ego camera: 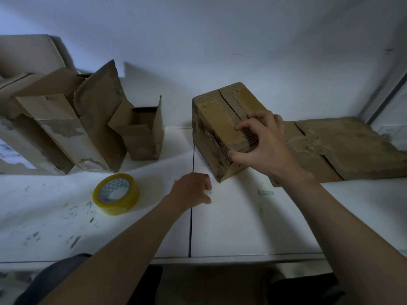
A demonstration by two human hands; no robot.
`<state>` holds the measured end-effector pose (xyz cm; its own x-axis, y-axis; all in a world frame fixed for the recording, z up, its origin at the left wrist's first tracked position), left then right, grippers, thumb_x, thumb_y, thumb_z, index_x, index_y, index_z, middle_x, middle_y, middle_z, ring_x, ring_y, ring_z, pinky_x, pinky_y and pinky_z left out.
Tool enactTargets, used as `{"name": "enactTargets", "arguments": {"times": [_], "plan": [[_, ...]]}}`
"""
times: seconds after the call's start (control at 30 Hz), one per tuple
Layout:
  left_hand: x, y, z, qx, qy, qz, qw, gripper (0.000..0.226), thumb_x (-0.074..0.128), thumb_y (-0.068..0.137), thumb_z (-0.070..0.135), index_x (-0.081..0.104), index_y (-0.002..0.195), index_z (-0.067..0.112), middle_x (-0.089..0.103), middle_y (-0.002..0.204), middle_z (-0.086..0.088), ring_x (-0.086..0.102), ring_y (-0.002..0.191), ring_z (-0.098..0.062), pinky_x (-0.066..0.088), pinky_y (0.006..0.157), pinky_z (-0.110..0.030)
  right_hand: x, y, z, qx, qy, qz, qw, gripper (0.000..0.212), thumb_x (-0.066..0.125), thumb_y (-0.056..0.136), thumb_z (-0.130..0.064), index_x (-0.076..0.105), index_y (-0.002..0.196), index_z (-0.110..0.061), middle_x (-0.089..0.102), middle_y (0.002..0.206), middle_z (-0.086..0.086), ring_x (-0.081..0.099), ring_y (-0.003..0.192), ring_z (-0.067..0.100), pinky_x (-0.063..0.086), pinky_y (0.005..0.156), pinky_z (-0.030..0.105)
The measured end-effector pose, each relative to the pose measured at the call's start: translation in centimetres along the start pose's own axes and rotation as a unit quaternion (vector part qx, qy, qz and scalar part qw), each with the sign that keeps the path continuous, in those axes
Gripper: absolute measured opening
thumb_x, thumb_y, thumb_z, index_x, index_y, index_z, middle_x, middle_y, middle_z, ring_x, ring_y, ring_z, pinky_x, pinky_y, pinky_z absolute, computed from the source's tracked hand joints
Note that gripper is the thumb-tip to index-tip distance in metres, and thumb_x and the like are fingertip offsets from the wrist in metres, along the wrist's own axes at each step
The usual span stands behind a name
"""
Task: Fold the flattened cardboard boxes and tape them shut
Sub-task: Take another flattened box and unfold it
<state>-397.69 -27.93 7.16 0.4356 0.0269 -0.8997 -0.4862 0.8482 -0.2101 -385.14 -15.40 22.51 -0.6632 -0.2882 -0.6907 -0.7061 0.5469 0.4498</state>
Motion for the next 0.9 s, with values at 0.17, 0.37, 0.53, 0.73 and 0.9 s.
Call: {"name": "enactTargets", "arguments": {"times": [0.17,0.37,0.53,0.73,0.9], "plan": [[-2.5,-0.8,-4.5,-0.065,0.065,0.052,0.994,0.028,0.076,0.079,0.020,0.060,0.100,0.028,0.062,0.105,0.005,0.060,0.101,-0.020,0.051,0.087,-0.033,-0.5,0.0,-1.0,-0.046,0.019,-0.018,0.999,0.053,0.071,0.056,-0.062,0.063,0.105,-0.042,0.042,0.129,-0.014,0.031,0.128,0.025,0.036,0.108,0.047],[-8.1,-2.9,-7.8,-0.142,-0.130,0.188,0.963,0.039,0.062,0.096,0.028,0.053,0.134,0.023,0.057,0.126,-0.001,0.060,0.109,-0.023,0.052,0.094,-0.041,-0.4,-0.2,-2.4,-0.109,0.023,-0.072,0.991,0.052,0.071,0.058,-0.060,0.065,0.104,-0.037,0.046,0.130,-0.014,0.033,0.128,0.025,0.033,0.110,0.043],[-14.7,-5.0,-2.9,-0.019,-0.382,0.291,0.877,0.034,0.038,0.105,0.043,0.065,0.114,0.025,0.066,0.115,-0.002,0.060,0.104,-0.020,0.047,0.090,-0.038,-1.9,-0.3,-3.1,-0.133,0.043,-0.109,0.984,0.051,0.069,0.060,-0.054,0.067,0.106,-0.034,0.048,0.133,-0.010,0.036,0.131,0.021,0.030,0.109,0.037],[-16.2,-5.5,-2.2,-0.001,-0.352,0.329,0.876,0.029,0.052,0.102,0.029,0.064,0.126,0.018,0.061,0.100,0.010,0.058,0.100,-0.014,0.051,0.090,-0.035,1.2,-1.1,-4.0,-0.188,0.082,-0.097,0.974,0.052,0.077,0.061,-0.046,0.067,0.108,-0.027,0.049,0.133,-0.006,0.035,0.132,0.030,0.032,0.110,0.054],[-17.2,-5.9,-3.4,-0.006,-0.367,0.369,0.854,0.029,0.054,0.101,0.026,0.066,0.126,0.017,0.067,0.106,0.007,0.061,0.105,-0.013,0.052,0.094,-0.034,2.5,-0.7,-4.2,-0.203,0.098,-0.056,0.973,0.053,0.079,0.062,-0.045,0.067,0.109,-0.024,0.048,0.136,-0.004,0.027,0.142,0.028,0.017,0.119,0.058]]}}
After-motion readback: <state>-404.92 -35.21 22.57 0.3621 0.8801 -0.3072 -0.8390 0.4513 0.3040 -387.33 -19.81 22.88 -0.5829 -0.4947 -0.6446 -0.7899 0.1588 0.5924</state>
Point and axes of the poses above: each hand's wrist, its own y-axis towards the middle knuckle, its own x-axis out of the palm, z = x × y, the point moved 10 cm from there along y, towards the middle knuckle
